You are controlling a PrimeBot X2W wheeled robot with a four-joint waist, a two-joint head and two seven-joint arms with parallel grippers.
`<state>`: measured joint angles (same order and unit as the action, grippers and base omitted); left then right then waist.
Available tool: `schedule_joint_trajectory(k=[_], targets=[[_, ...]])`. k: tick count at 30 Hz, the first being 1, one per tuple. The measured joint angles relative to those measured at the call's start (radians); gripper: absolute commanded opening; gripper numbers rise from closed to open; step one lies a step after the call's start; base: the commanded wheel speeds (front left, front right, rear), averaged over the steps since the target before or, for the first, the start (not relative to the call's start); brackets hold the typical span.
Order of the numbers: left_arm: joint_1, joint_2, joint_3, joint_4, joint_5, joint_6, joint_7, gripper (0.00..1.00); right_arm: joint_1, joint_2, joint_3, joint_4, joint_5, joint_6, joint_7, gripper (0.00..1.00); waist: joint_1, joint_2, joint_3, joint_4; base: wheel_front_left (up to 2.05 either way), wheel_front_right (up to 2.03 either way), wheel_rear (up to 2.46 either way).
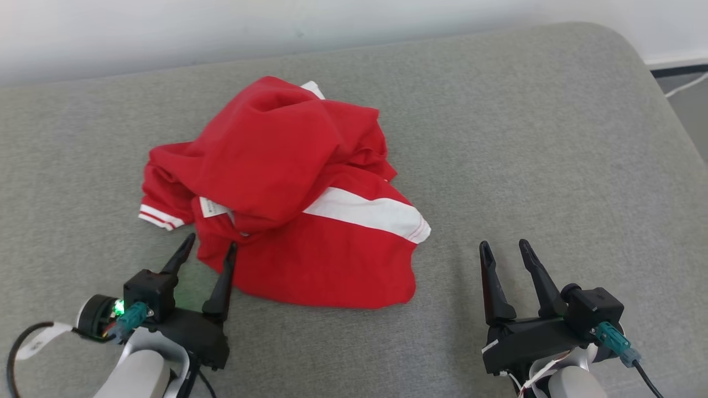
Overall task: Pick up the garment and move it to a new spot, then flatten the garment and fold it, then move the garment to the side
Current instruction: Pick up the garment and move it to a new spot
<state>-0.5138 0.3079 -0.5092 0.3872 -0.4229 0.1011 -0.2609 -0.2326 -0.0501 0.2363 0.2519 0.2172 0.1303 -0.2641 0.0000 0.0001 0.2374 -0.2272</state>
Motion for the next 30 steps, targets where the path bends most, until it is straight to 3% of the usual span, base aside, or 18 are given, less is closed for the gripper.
schedule_joint_trajectory(k=[7,8,13,20,30], targets=[[-0.046,-0.006,-0.009,0.122,0.014,-0.022,0.000,1.00,-0.003,0.000,0.004,-0.001,0.000,0.000,0.000,1.00,0.0000,0.0000,0.019,-0.030,0.00,0.00,0.00],[-0.050,-0.006,-0.011,0.137,0.015,-0.030,0.000,0.00,-0.003,0.000,0.004,-0.001,0.000,0.000,0.000,1.00,0.0000,0.0000,0.020,-0.032,0.00,0.00,0.00],[-0.066,-0.021,0.003,0.138,0.030,-0.040,0.000,0.00,-0.002,0.000,0.000,-0.001,-0.004,0.000,0.000,1.00,0.0000,0.0001,0.016,-0.029,0.00,0.00,0.00],[-0.044,-0.053,0.033,0.038,0.056,-0.057,0.000,0.00,0.020,0.000,-0.011,0.008,-0.013,0.000,0.000,1.00,0.0000,0.0000,-0.010,0.013,0.00,0.00,0.00],[-0.151,-0.002,0.000,-0.135,0.136,-0.128,0.043,0.00,0.041,0.000,0.007,0.028,0.001,0.000,0.000,1.00,0.0000,0.0000,-0.094,0.088,0.00,0.00,0.00]])
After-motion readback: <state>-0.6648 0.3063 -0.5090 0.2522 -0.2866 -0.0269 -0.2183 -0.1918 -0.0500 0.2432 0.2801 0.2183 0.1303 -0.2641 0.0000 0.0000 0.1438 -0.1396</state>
